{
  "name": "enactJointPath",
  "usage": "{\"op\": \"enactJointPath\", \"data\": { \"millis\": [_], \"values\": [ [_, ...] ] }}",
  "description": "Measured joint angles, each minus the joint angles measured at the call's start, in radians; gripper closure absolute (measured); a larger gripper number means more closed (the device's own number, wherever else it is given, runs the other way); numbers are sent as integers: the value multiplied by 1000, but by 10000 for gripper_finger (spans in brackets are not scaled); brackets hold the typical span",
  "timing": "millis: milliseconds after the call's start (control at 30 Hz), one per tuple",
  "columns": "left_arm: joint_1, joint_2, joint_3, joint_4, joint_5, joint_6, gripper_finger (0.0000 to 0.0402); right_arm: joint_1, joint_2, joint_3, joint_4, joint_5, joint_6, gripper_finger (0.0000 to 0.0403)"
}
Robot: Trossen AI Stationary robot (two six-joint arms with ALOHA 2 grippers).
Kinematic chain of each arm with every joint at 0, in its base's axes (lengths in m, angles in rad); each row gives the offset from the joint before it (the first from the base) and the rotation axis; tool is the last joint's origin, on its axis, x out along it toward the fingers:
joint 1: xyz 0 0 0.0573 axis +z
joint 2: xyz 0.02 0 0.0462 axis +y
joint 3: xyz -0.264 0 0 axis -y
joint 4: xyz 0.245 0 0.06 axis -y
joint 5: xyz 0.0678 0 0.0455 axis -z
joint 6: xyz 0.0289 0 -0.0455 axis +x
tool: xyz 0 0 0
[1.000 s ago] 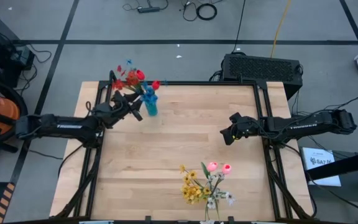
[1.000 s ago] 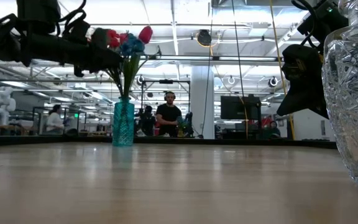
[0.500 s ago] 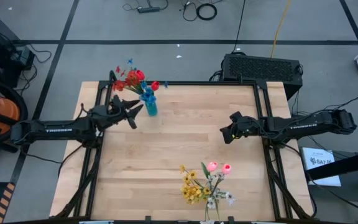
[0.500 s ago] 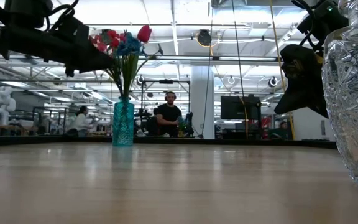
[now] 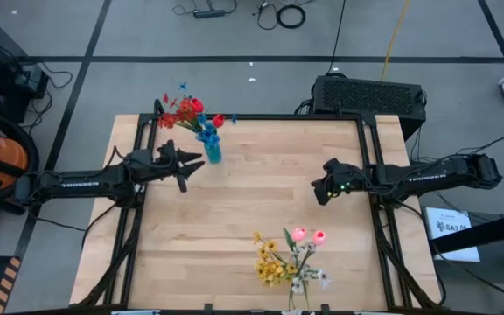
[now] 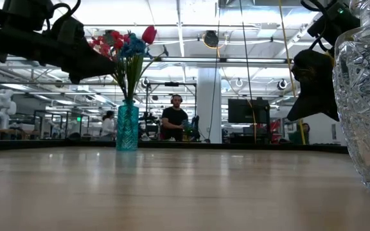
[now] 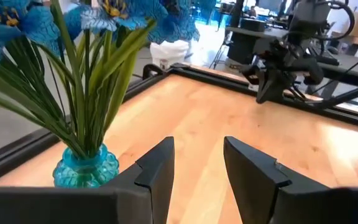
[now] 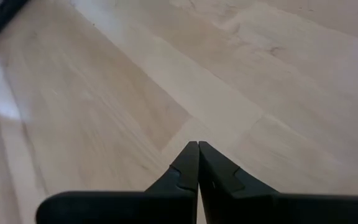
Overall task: Sort flowers into vase by color
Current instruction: Return to Home Position
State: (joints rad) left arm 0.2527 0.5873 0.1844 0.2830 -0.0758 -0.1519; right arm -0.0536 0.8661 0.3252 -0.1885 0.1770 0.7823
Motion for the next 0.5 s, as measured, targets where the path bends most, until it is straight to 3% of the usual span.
{"op": "enactJointPath", "data": {
  "millis": [267, 400, 500],
  "values": [
    [-6, -2, 0, 19, 27, -2, 256, 0, 0, 0, -19, 9, -4, 403],
    [-71, -4, 0, 22, 158, 108, 256, 0, 0, 0, -19, 9, 14, 403],
    [-135, -4, 0, 7, 188, 132, 256, 0, 0, 0, -18, 9, 16, 403]
  ]
}}
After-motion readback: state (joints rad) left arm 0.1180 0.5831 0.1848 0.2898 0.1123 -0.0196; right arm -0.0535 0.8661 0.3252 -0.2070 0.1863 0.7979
